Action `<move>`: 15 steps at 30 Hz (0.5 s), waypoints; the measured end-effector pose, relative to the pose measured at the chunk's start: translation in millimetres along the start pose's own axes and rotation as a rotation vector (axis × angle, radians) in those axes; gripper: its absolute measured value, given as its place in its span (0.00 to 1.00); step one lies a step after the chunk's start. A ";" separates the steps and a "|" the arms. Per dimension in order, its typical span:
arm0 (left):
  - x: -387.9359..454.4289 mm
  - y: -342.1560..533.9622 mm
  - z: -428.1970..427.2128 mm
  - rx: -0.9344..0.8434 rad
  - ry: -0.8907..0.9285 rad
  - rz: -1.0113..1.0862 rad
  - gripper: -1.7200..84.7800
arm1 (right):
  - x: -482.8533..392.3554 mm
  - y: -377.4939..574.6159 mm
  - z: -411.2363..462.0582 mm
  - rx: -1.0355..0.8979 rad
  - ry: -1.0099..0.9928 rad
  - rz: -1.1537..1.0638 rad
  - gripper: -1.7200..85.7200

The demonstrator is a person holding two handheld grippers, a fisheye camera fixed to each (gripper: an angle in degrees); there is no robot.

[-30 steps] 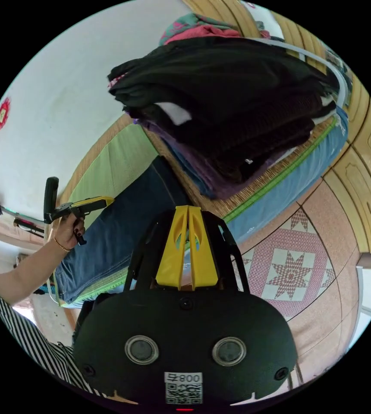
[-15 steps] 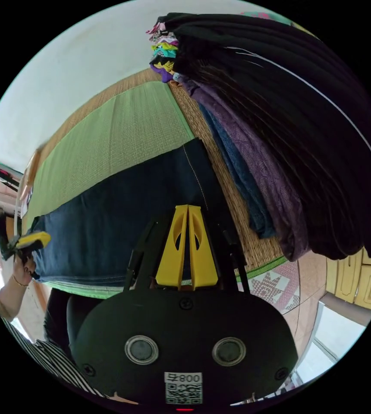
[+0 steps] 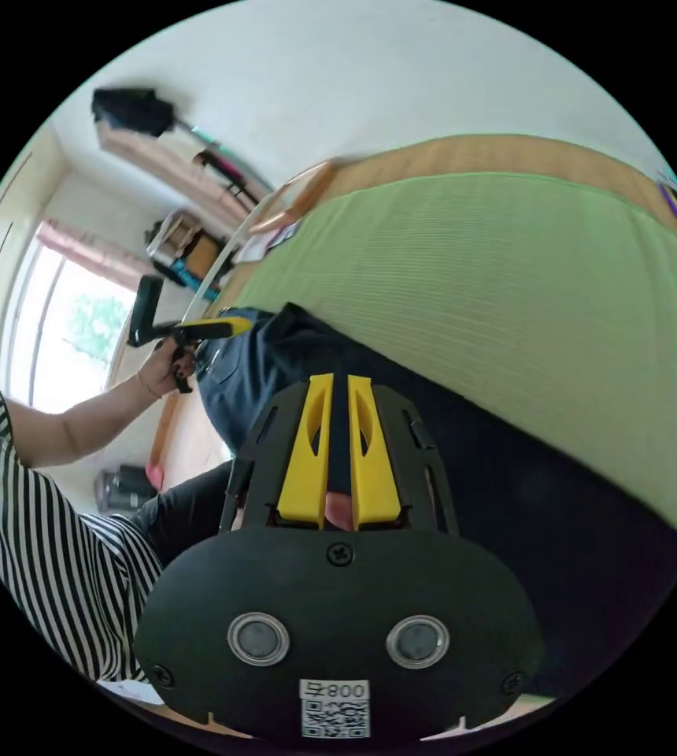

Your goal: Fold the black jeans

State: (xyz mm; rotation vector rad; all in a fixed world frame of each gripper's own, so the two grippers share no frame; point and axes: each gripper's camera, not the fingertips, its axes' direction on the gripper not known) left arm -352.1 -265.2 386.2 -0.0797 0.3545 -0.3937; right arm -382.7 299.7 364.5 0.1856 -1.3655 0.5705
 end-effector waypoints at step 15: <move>-44.8 -10.8 -67.5 -0.184 -0.124 0.359 0.11 | -128.6 -103.8 267.4 -0.293 0.149 -0.255 0.10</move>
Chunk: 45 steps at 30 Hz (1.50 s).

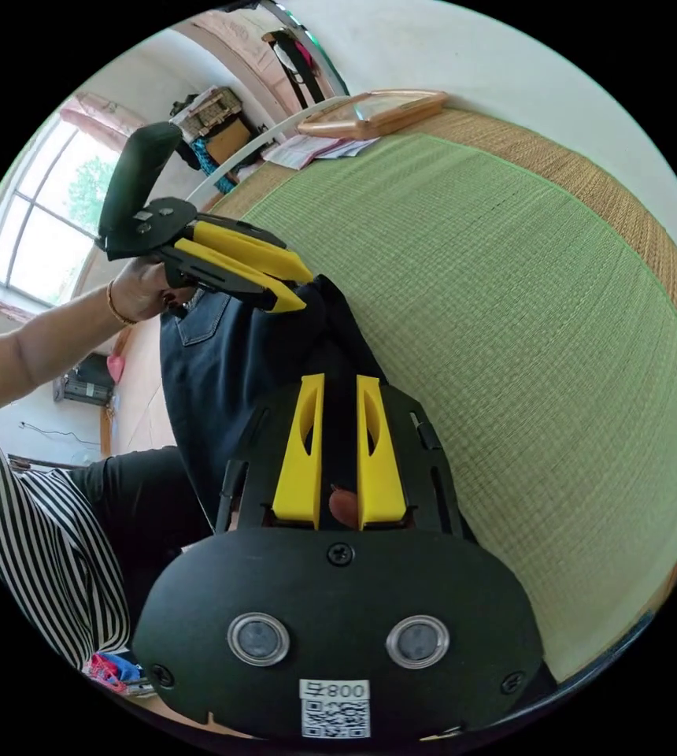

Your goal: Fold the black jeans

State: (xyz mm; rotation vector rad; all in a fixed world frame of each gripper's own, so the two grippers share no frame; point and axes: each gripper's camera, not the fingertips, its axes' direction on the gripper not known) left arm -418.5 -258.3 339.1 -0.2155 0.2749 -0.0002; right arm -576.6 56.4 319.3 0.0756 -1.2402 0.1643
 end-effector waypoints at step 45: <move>-205.3 405.3 -273.8 0.440 -0.133 -0.819 0.13 | -76.9 -162.8 177.6 0.094 -0.201 0.147 0.09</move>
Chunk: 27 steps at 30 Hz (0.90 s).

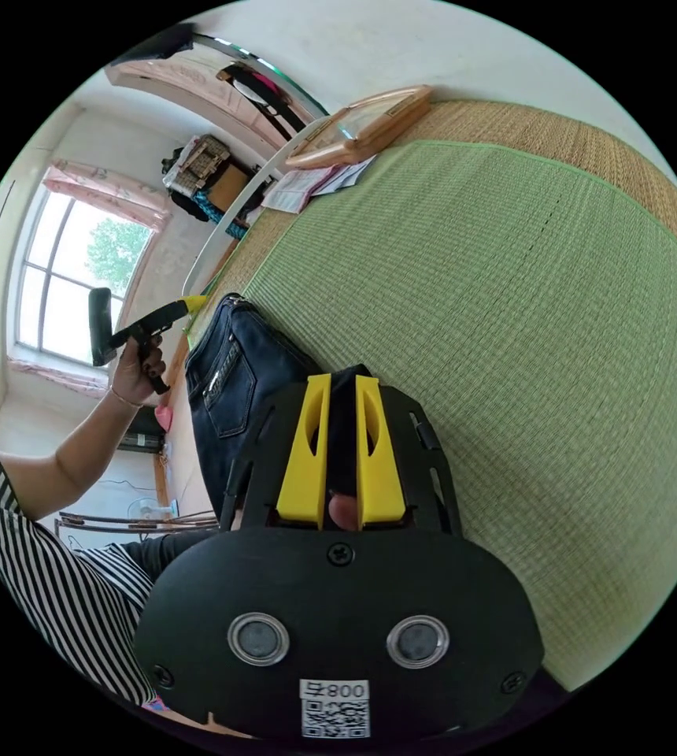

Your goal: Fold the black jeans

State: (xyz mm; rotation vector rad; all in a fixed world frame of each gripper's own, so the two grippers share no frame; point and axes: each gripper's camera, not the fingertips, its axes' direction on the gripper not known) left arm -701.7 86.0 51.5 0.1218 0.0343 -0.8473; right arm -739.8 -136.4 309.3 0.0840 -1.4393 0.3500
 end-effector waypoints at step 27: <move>-86.6 49.5 -25.2 -0.077 -0.031 -0.083 0.07 | -4.8 -16.0 -51.1 0.070 0.036 0.052 0.02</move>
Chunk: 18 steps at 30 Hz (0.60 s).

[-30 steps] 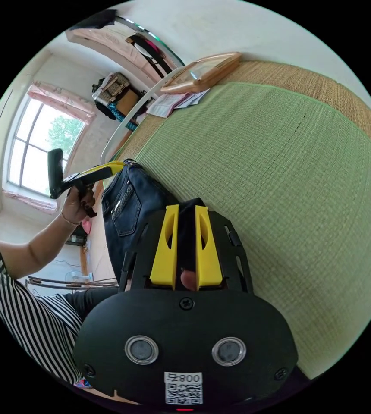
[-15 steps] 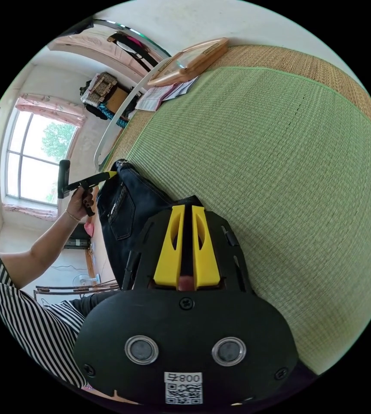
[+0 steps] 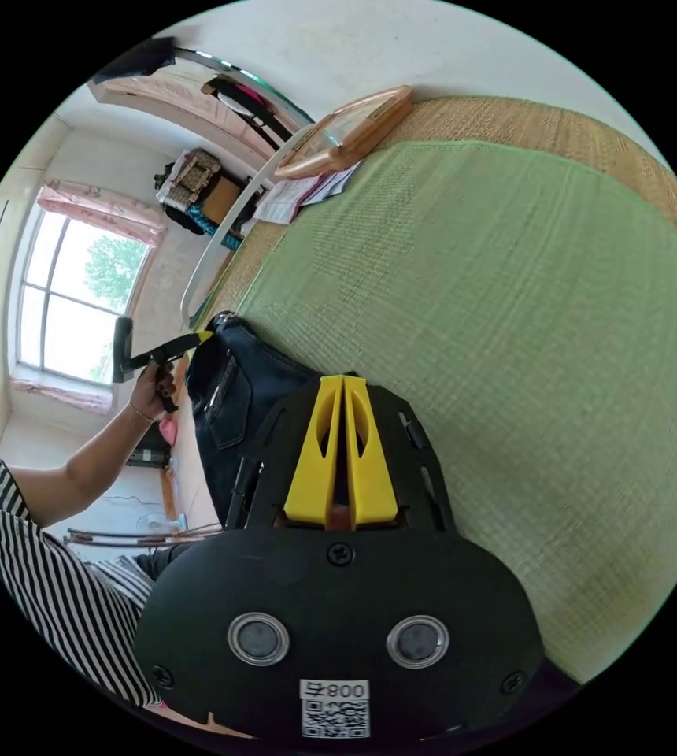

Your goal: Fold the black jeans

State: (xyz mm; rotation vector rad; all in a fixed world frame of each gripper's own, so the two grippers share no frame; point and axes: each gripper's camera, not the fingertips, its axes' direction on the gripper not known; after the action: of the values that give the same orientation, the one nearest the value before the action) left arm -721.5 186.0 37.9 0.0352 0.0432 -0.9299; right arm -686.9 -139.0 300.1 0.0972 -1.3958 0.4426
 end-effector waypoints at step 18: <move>210.9 34.6 142.5 -0.243 0.215 0.589 0.02 | -15.6 65.2 -74.2 -0.012 0.242 -0.002 0.02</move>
State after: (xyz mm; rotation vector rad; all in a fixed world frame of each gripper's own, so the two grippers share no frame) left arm -564.7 30.9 169.5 -0.0752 0.3282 -0.3241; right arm -642.9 -59.1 258.8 0.0341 -1.1598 0.4295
